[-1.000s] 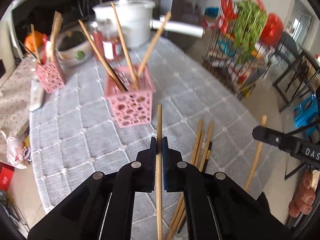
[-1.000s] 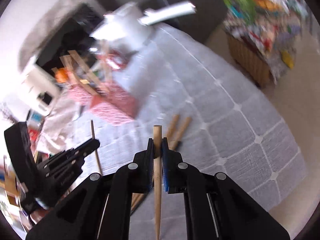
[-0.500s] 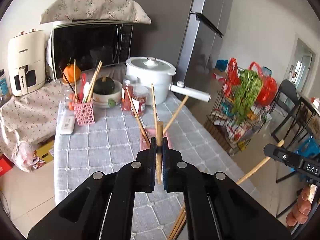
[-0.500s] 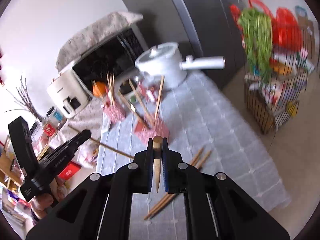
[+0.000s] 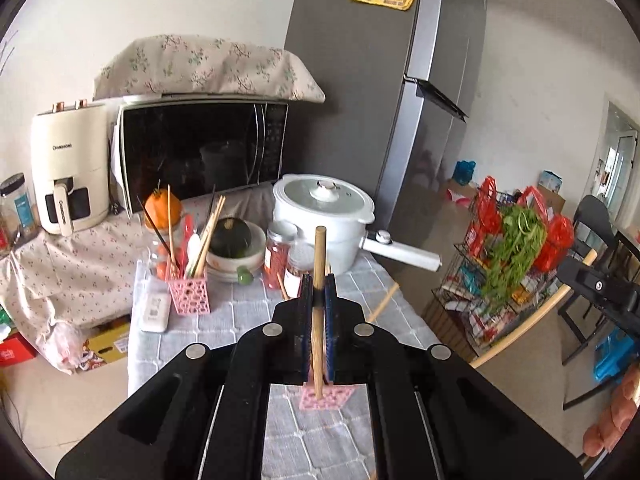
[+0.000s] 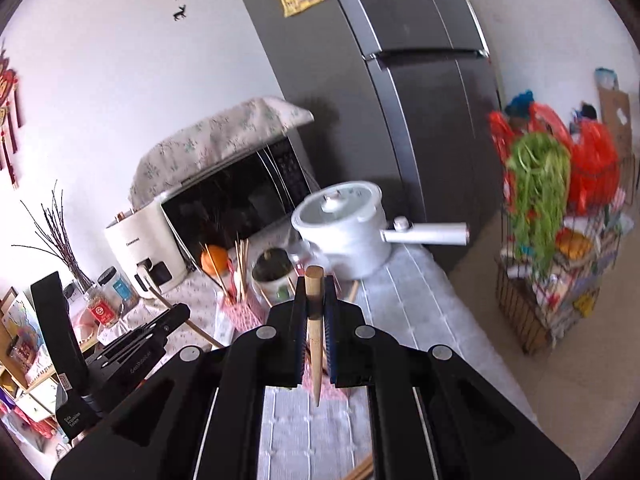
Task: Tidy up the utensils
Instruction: 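Carry both held chopsticks over the pink holder and lower them in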
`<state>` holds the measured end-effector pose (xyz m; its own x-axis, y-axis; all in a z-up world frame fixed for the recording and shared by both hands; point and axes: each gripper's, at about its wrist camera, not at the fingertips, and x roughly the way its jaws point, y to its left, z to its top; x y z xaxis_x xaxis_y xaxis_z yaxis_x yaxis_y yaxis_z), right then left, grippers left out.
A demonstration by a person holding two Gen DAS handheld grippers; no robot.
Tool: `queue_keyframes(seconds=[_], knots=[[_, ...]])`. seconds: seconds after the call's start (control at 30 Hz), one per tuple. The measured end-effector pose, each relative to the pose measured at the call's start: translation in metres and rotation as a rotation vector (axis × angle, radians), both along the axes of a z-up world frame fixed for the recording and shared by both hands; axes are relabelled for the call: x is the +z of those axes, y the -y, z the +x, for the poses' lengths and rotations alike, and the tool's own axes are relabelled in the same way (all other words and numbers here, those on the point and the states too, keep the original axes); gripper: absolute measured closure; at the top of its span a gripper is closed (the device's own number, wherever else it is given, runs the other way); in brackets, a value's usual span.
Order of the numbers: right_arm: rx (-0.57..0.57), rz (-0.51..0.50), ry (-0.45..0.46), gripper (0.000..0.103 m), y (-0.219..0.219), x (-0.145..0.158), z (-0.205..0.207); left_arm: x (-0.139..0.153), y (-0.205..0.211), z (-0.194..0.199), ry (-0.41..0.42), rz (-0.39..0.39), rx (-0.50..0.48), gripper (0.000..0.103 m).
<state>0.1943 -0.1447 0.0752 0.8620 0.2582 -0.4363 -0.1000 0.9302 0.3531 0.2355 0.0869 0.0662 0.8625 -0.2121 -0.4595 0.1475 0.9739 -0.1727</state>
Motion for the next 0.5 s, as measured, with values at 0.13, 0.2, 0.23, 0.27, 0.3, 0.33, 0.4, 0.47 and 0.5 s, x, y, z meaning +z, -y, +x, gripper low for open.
queue_keyframes(seconds=[0.13,0.2,0.23,0.27,0.3,0.33,0.4,0.47,0.5], knots=[[0.006,0.002,0.007,0.095,-0.005,0.0,0.016,0.002,0.002,0.015,0.017,-0.011,0.015,0.099],[0.007,0.001,0.008,0.095,-0.006,-0.001,0.023,-0.002,0.003,0.025,0.013,-0.014,0.017,0.099],[0.005,0.001,0.006,0.095,-0.007,-0.003,0.029,-0.007,0.005,0.031,0.004,-0.012,0.018,0.099],[0.004,0.002,0.004,0.095,-0.008,-0.004,0.032,-0.01,0.006,0.035,-0.003,-0.009,0.019,0.099],[0.004,0.002,0.0,0.095,-0.009,-0.006,0.038,-0.015,0.007,0.04,-0.011,-0.004,0.02,0.099],[0.003,0.002,-0.001,0.095,-0.009,-0.008,0.041,-0.02,0.009,0.044,-0.021,0.003,0.019,0.098],[-0.001,-0.004,0.0,0.095,-0.013,-0.012,0.05,-0.034,0.013,0.056,-0.064,0.014,-0.01,0.097],[-0.003,-0.003,-0.006,0.095,-0.015,-0.016,0.057,-0.043,0.014,0.06,-0.077,0.023,-0.015,0.084],[-0.003,-0.003,-0.011,0.095,-0.016,-0.018,0.06,-0.044,0.013,0.059,-0.075,0.029,-0.001,0.075]])
